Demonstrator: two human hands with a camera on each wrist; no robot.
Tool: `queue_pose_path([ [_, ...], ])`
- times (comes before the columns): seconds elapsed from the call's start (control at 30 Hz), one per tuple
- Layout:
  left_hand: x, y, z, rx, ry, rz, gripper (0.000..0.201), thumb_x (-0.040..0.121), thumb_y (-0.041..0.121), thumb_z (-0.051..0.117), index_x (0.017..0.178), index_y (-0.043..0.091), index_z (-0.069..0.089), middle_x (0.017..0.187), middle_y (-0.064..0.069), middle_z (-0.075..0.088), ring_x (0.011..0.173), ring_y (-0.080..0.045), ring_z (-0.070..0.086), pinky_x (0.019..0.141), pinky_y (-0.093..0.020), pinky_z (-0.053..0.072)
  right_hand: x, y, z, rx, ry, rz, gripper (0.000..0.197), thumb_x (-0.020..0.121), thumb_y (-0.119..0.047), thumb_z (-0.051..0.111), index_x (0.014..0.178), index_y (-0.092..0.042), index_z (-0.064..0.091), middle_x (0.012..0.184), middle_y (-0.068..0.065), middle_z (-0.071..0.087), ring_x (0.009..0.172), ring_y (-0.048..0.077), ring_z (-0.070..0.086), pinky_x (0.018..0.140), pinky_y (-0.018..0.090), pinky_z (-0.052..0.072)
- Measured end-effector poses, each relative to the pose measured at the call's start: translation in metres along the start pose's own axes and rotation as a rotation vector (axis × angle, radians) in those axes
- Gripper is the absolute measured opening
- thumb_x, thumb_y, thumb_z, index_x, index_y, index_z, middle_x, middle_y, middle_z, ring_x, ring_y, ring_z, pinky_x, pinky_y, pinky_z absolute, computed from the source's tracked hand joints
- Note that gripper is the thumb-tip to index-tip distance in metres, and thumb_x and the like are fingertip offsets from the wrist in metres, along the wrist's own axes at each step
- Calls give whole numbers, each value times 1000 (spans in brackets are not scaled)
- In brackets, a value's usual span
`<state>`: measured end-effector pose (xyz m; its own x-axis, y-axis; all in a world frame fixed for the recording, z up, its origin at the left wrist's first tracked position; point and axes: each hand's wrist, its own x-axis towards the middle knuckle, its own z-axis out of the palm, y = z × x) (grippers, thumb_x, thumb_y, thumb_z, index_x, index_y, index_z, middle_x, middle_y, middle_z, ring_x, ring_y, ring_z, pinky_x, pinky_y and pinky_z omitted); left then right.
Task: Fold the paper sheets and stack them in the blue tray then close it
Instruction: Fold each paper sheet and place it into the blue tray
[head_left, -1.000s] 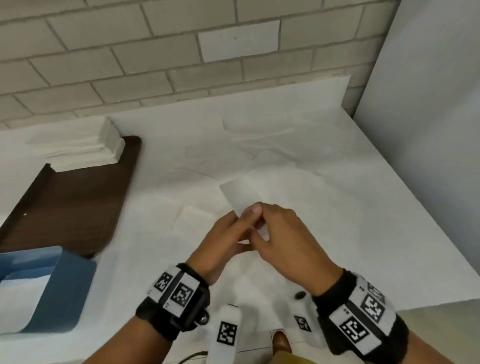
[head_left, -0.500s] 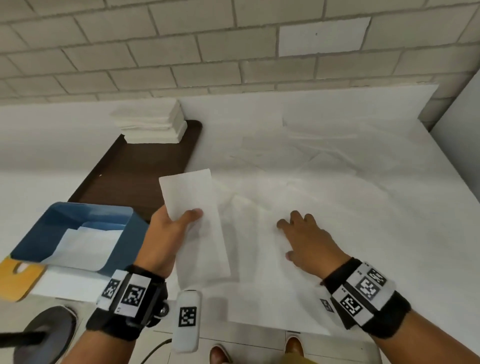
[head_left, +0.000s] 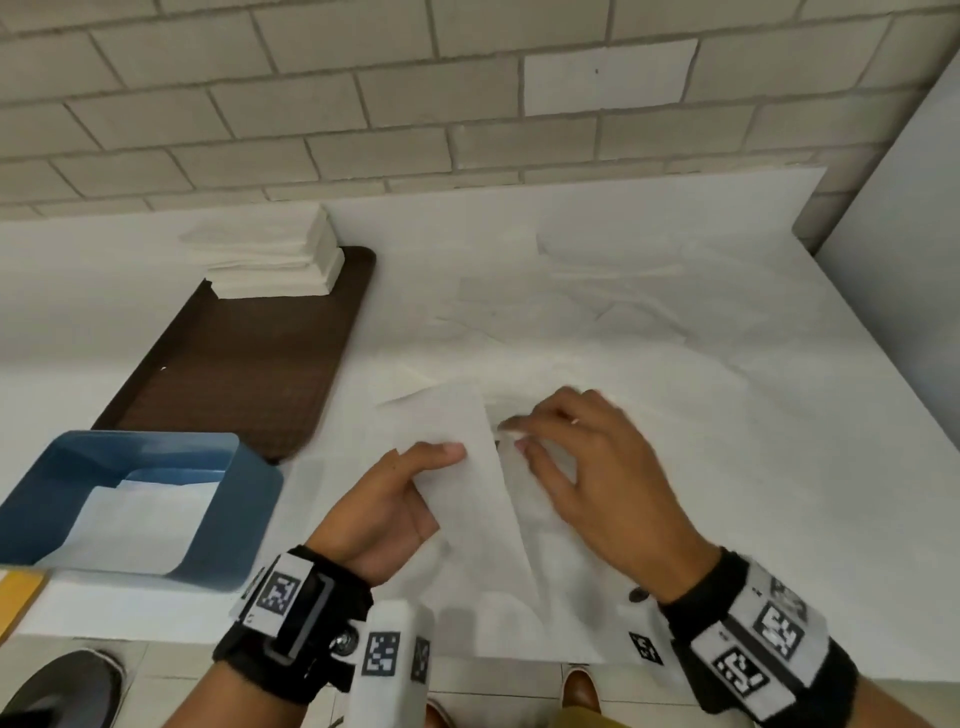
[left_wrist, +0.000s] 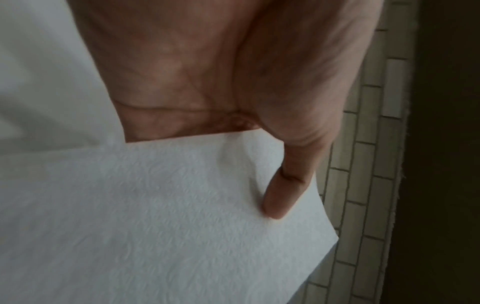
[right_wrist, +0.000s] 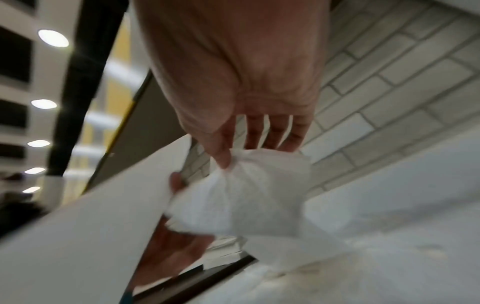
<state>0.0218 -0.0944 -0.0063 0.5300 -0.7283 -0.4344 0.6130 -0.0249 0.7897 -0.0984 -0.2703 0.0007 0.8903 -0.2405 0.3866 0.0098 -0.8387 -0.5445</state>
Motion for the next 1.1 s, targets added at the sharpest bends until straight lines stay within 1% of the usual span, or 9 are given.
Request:
queue_pose_path([
  [0.13, 3, 1, 11, 15, 27, 41, 38, 92, 19, 70, 123, -3, 67, 122, -23, 69, 112, -32, 68, 102, -44, 53, -13, -17, 17, -55, -238, -202, 19, 92, -23, 55, 102, -24, 70, 102, -7, 62, 91, 11, 48, 77, 29, 41],
  [0.27, 4, 21, -4, 159, 367, 248, 25, 95, 17, 64, 116, 6, 69, 111, -11, 77, 105, -30, 73, 84, -40, 62, -8, 7, 15, 310, -240, 49, 29, 92, -39, 64, 121, -36, 64, 118, -21, 53, 114, 2, 45, 97, 19, 38],
  [0.47, -10, 63, -38, 534, 540, 617, 55, 89, 19, 76, 138, 18, 53, 127, -1, 68, 117, -23, 66, 93, -41, 55, 4, 54, 25, -338, -710, 150, 55, 90, -43, 61, 141, -29, 43, 135, -4, 38, 122, 18, 34, 94, 31, 38],
  [0.57, -15, 72, -38, 651, 547, 706, 75, 77, 24, 82, 142, 21, 45, 135, 2, 61, 122, -15, 62, 100, -42, 53, 10, 53, 26, -341, -657, 120, 43, 91, -32, 62, 133, -28, 51, 129, -6, 44, 117, 16, 39, 80, 28, 35],
  [0.7, -18, 72, -35, 639, 528, 739, 93, 72, 14, 88, 150, 16, 37, 142, 3, 55, 123, -4, 60, 94, -23, 56, 10, 59, 27, -219, -649, 212, 36, 98, -23, 54, 134, -27, 55, 122, -5, 51, 112, 14, 50, 86, 27, 44],
  [0.77, -18, 70, -37, 538, 484, 683, 95, 66, 20, 93, 147, 16, 44, 138, 2, 62, 121, -10, 64, 92, -29, 57, 9, 61, 25, -125, -625, 260, 34, 99, -20, 54, 132, -25, 56, 117, -5, 54, 104, 10, 51, 83, 21, 42],
  [0.87, -14, 64, -39, 415, 408, 562, 69, 61, 31, 91, 124, 17, 65, 122, -1, 74, 112, -21, 71, 88, -38, 57, 13, 59, 18, -46, -469, 276, 26, 97, -20, 58, 121, -24, 66, 100, -10, 58, 87, 5, 52, 70, 14, 39],
  [1.0, -10, 50, -31, 303, 224, 535, 36, 65, 21, 92, 98, 18, 77, 101, -1, 79, 95, -18, 75, 78, -27, 59, 26, 45, 3, 93, -159, 266, 18, 97, -22, 58, 103, -28, 73, 93, -13, 69, 80, 7, 62, 73, 23, 51],
  [1.1, -15, 46, -15, 734, -24, 619, 33, 69, 32, 87, 99, 20, 78, 119, 1, 71, 112, -13, 66, 98, -24, 50, 44, 25, -24, 359, -134, 245, 24, 98, -15, 53, 92, -28, 72, 84, -20, 66, 62, 4, 55, 57, 14, 42],
])
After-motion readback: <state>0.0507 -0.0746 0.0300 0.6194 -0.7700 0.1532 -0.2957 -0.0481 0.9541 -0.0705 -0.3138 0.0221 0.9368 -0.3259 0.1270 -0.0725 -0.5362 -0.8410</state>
